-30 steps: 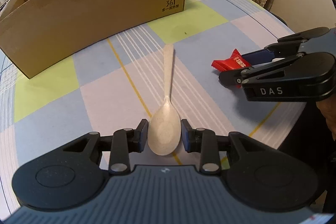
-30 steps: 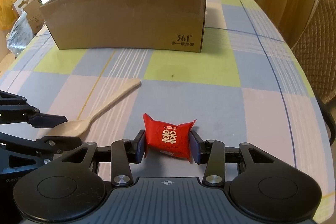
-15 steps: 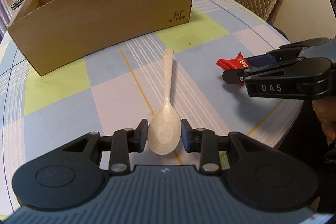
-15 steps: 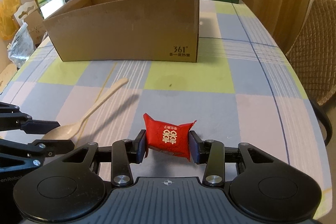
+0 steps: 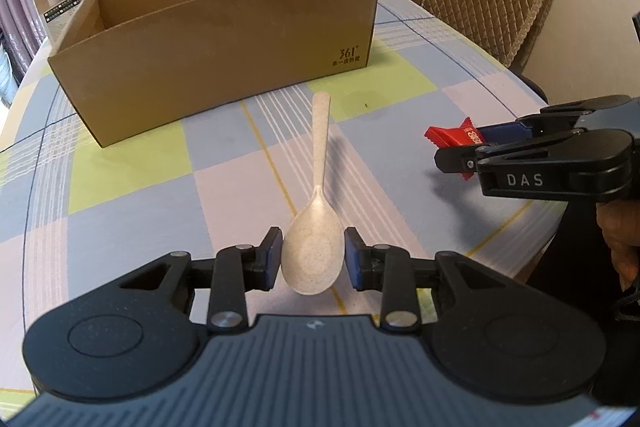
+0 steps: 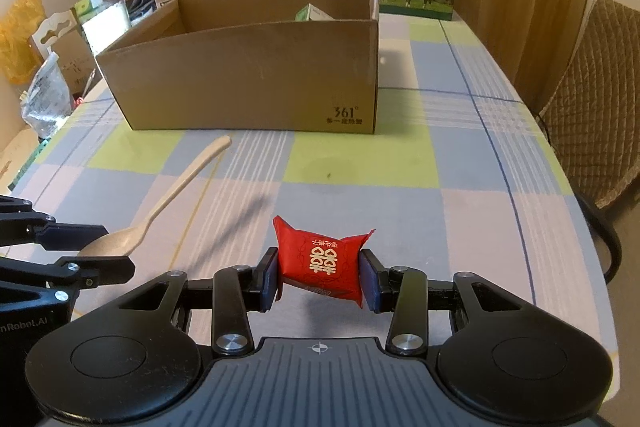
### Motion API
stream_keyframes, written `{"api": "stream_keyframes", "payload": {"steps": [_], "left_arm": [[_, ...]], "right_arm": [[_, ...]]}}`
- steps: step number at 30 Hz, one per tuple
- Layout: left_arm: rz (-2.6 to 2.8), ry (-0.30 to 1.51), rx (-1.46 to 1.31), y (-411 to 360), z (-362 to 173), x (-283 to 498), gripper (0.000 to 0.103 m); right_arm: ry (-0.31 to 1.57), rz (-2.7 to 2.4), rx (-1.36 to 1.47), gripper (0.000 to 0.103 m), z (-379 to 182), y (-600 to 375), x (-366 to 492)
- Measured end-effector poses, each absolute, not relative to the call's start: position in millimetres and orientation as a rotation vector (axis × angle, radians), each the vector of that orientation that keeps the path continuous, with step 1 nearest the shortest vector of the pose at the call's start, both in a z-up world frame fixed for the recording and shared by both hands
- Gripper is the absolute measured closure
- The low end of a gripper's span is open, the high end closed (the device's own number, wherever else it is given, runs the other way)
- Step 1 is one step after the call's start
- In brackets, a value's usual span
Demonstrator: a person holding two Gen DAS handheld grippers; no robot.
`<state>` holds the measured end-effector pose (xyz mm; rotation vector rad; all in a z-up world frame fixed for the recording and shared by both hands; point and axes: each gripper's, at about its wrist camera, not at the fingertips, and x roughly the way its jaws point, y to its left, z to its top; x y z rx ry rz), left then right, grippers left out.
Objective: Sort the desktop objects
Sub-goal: 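Carry the spoon with the left tool while the right tool carries the candy to the cardboard box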
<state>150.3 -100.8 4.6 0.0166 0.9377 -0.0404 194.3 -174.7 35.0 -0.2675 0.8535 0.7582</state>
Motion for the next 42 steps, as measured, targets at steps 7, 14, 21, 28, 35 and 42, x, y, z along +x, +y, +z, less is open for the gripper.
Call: {"api": "stream_keyframes", "payload": {"steps": [7,14,21,28,35,42], "left_arm": [[-0.02,0.907,0.009,-100,20,141,0.075],[-0.008,0.881,0.008,-98,32,134,0.075],[0.003,0.856,0.011,-95,44,129,0.075],[0.032,0.833,0.003,-85,55,127,0.075],[0.067,0.802,-0.003,-71,69,133,0.075],[0.084,0.773,-0.001,-61,82,145,0.075]], "right_arm": [[0.83,0.76,-0.271,0.064,47,-178,189],[0.812,0.755,-0.268,0.064,57,-183,187],[0.797,0.766,-0.264,0.064,66,-181,183],[0.781,0.776,-0.252,0.064,76,-178,185],[0.756,0.779,-0.238,0.064,90,-174,195],[0.734,0.798,-0.235,0.064,100,-163,204]]}}
